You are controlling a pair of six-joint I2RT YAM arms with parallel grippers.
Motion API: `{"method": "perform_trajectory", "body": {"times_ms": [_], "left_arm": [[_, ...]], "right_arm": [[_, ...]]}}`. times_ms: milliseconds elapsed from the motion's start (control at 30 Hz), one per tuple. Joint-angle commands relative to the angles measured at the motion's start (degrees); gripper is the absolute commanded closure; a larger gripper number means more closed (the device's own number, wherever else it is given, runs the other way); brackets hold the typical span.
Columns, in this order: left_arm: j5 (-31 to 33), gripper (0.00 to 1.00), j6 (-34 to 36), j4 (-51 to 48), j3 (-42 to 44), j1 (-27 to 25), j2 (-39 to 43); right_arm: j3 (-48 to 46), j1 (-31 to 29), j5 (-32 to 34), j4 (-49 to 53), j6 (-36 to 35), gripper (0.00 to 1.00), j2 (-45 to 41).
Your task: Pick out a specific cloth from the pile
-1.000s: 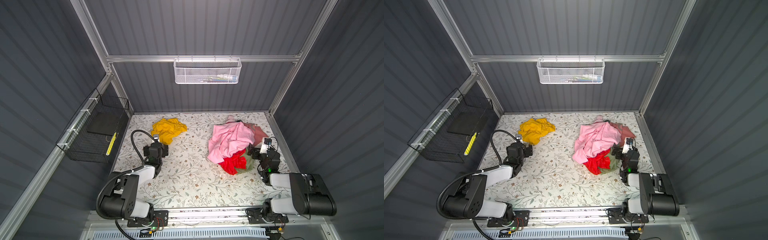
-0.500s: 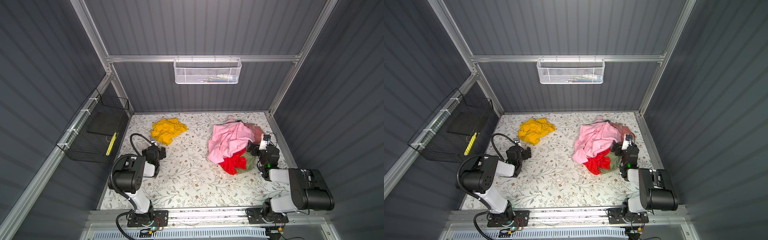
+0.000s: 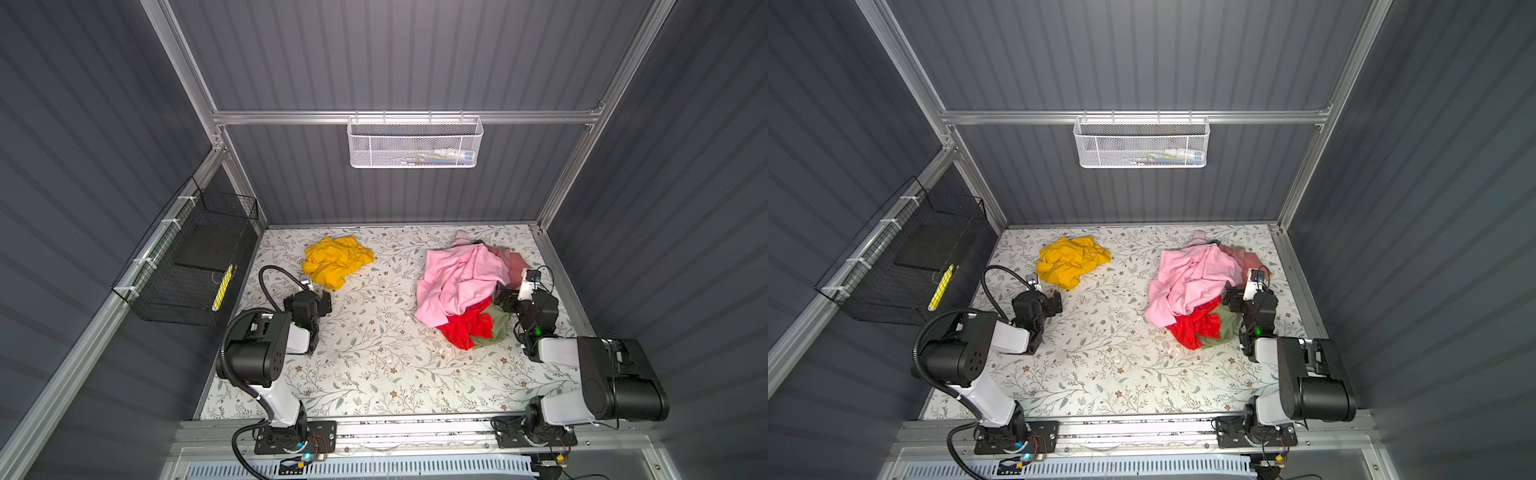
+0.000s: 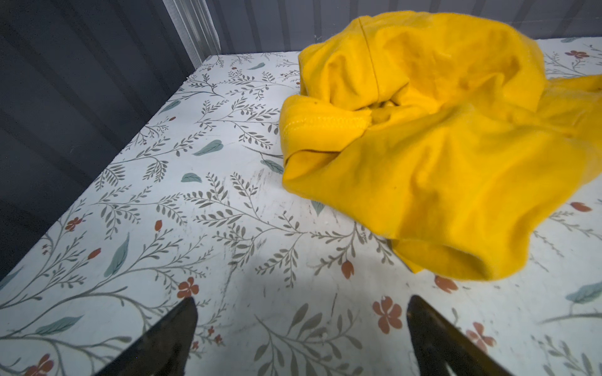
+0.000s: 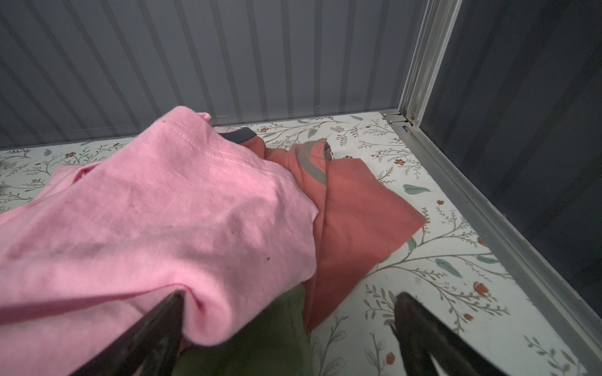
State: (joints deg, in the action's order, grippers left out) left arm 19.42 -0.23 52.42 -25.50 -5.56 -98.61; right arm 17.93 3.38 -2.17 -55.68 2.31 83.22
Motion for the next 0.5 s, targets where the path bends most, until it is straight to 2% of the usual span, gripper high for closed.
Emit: {"method": "perform_trajectory", "body": {"times_ms": [0,467], "left_arm": [[-0.11,0.0,-0.56,1.28,-0.86,0.2,0.18],[-0.2,0.0,-0.56,1.01,-0.95,0.15,0.19]], "right_arm": [[0.75,-0.05,0.24,-0.04,-0.2,0.01,0.36],[0.72,-0.11,0.17,-0.13,-0.2,0.01,0.37]]}}
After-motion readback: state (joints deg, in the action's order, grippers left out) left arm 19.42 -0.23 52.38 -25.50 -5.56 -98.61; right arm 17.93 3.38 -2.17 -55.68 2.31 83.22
